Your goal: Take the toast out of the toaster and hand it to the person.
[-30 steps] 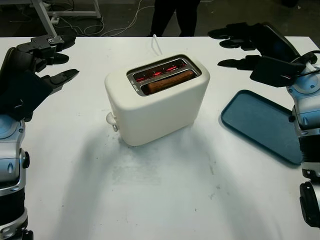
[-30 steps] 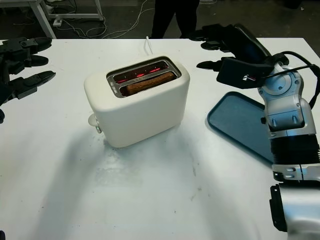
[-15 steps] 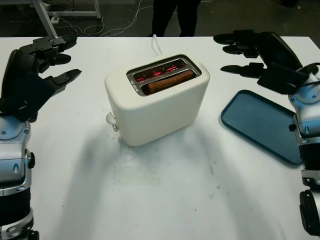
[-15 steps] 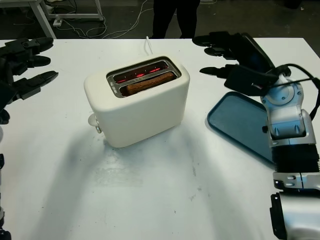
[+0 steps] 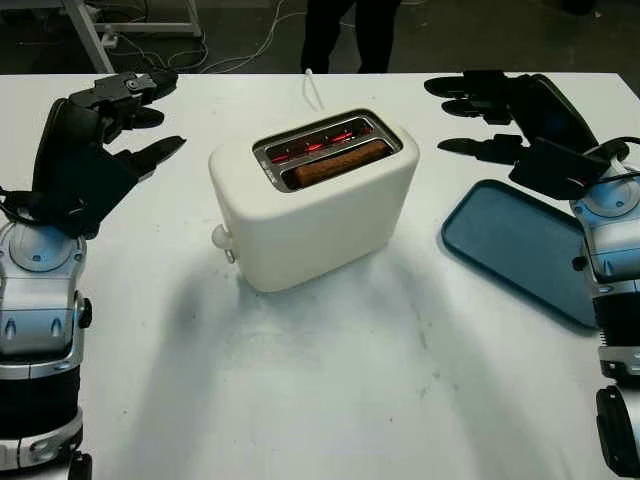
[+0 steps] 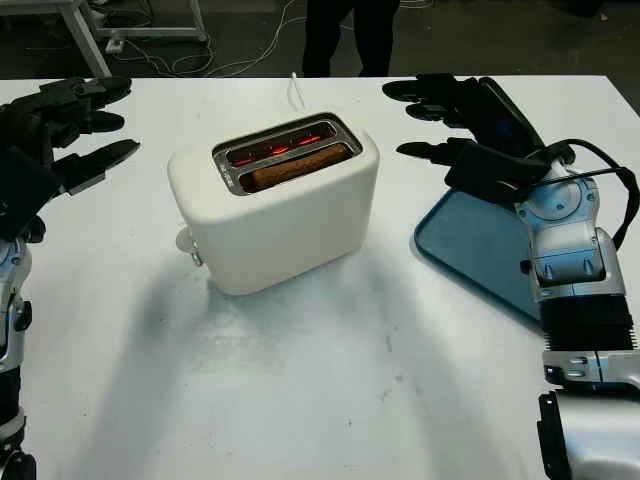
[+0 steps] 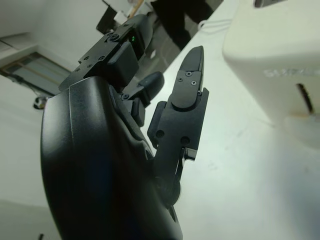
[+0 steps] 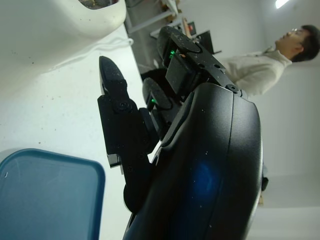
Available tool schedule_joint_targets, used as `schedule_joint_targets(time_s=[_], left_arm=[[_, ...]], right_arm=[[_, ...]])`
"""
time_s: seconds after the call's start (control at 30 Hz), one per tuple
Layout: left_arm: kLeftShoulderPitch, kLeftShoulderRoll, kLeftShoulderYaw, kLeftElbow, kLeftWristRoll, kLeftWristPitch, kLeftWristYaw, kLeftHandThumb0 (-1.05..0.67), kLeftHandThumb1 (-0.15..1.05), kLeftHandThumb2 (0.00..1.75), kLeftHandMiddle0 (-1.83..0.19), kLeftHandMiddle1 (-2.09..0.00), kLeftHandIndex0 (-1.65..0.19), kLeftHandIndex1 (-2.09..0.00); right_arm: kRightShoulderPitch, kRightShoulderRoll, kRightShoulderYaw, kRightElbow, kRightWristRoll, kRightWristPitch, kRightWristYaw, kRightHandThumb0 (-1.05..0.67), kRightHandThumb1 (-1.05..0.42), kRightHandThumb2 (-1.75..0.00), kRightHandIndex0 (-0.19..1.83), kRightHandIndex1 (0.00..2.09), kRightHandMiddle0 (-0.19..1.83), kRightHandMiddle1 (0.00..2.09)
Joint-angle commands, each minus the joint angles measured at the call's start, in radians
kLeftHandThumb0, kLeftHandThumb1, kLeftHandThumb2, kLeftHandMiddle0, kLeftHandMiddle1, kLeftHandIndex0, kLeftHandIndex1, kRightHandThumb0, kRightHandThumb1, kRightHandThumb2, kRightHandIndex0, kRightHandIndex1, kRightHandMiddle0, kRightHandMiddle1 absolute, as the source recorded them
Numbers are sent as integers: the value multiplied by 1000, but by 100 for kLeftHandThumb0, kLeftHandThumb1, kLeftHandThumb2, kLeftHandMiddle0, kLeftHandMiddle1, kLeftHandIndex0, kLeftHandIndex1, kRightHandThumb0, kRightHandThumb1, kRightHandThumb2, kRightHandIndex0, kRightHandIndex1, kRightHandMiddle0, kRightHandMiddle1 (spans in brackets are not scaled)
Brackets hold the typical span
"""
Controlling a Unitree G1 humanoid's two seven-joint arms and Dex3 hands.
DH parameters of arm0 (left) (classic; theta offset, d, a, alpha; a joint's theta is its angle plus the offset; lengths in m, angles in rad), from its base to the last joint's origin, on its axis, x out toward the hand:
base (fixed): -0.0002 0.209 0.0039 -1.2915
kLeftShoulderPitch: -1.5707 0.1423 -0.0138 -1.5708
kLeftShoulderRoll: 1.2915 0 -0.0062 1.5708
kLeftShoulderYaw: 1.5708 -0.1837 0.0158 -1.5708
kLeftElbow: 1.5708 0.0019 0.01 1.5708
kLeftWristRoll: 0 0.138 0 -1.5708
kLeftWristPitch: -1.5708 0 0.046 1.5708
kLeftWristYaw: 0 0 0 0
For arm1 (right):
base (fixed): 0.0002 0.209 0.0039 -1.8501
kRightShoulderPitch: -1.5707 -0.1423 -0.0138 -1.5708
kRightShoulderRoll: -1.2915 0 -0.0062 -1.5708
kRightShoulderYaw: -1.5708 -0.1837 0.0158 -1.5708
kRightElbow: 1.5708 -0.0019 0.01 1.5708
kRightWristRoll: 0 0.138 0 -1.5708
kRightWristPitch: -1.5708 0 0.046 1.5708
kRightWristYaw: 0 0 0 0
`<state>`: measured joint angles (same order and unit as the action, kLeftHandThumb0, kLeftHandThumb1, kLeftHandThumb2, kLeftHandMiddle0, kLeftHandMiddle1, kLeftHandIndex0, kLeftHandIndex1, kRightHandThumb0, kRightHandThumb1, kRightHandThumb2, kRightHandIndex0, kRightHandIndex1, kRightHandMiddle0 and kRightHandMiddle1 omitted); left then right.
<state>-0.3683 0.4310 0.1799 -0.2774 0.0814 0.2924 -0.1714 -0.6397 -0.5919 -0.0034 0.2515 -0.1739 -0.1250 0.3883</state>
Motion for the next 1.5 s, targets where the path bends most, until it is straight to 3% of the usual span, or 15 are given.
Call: schedule_joint_targets(time_s=[0.0, 0.23, 0.57, 1.1, 1.23, 1.33, 1.47], left_arm=[[-13, 1, -1, 9, -4, -24, 2, -23, 91, 6, -17, -104, -62, -8], [-8, 4, 0, 12, -1, -27, 0, -23, 91, 8, -16, -109, -62, -9], [2, 21, -3, 2, 15, -12, -6, -26, 89, 10, -16, -111, -61, -12], [14, 26, 8, -10, 12, -5, -7, -23, 87, 14, -19, -104, -60, -14], [14, 26, 9, -12, 13, -1, -6, -25, 87, 15, -19, -104, -60, -15], [13, 19, 15, -9, -3, -9, -7, -22, 86, 16, -19, -104, -59, -15], [15, 27, 8, -11, 14, -11, -6, -24, 86, 17, -19, -104, -59, -16]], right_arm=[[1, 7, -3, -3, 14, 5, 5, -22, -91, 0, 64, 1, 59, 0], [3, 13, 8, -7, -8, 14, -10, -22, -91, 0, 65, 1, 59, 0], [5, 24, 13, -20, -18, 29, -23, -10, -90, 0, 67, 2, 60, 1], [2, 35, 0, 2, 13, 24, -23, -23, -92, -7, 66, 1, 60, 1], [5, 32, 0, -6, 11, 43, -19, -33, -92, -17, 65, 0, 59, 0], [5, 13, 20, -1, -44, 7, -43, -41, -92, -39, 69, 2, 62, 1], [8, 37, 5, -18, -22, 24, -45, -36, -92, -61, 70, 2, 63, 1]])
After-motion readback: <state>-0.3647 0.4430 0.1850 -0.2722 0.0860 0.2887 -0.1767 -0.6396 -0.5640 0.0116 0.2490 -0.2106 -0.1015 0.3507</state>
